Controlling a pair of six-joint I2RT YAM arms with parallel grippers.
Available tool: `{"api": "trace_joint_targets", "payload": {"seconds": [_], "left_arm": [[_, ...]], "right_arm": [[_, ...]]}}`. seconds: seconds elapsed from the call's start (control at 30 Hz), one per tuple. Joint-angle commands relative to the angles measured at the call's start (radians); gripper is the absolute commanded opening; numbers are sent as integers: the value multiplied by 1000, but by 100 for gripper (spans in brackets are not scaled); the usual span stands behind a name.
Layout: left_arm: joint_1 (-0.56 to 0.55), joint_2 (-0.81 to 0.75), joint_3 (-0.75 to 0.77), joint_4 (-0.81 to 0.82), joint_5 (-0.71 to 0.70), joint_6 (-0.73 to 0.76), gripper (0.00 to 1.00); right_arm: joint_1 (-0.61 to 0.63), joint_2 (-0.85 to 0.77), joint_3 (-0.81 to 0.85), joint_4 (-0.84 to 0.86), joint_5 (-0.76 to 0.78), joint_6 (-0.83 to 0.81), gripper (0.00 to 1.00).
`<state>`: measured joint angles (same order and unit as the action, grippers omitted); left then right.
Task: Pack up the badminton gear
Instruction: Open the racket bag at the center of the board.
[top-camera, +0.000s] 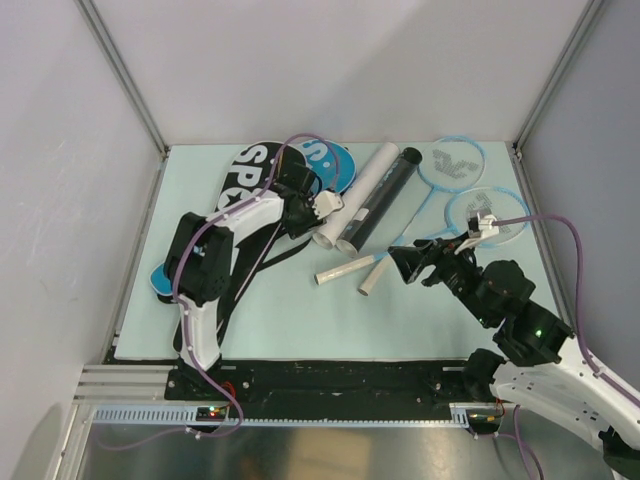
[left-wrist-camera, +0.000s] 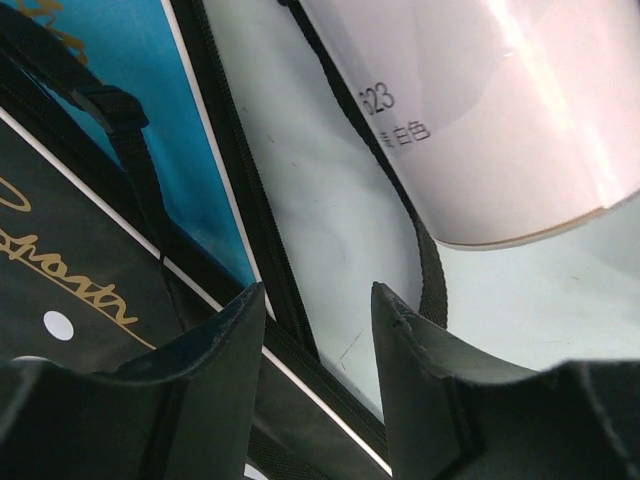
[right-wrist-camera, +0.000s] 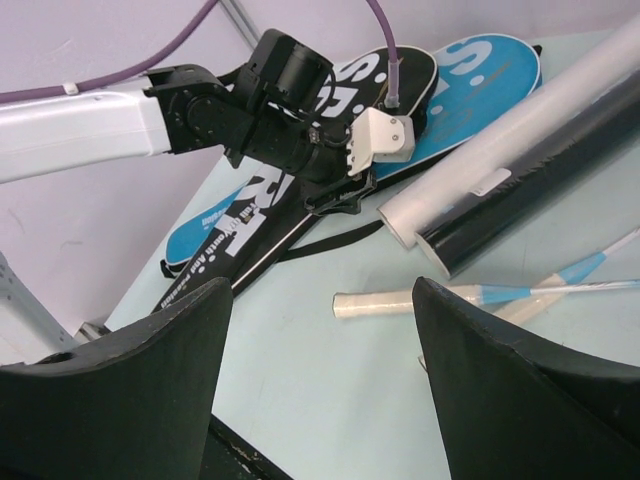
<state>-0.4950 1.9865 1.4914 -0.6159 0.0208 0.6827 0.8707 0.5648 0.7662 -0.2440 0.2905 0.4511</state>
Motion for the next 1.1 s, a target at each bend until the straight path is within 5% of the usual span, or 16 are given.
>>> {"api": "trace_joint_targets", "payload": {"seconds": [0.0,0.57,0.87,1.07], "left_arm": [[24,27,42,-17,4,31,50],[118,202,188,-141,1,20,43],[121,258,283,-149,-90,16,27],[118,250,283,-148,-120,7,2]], "right_arm": [[-9,-20,-1,14,-1,-8,79],[-31,-48,7,79,-8,-30,78],[-34,-55,7,81,-5,5,78],[-32,-44,7,85,-26,45,77]]}}
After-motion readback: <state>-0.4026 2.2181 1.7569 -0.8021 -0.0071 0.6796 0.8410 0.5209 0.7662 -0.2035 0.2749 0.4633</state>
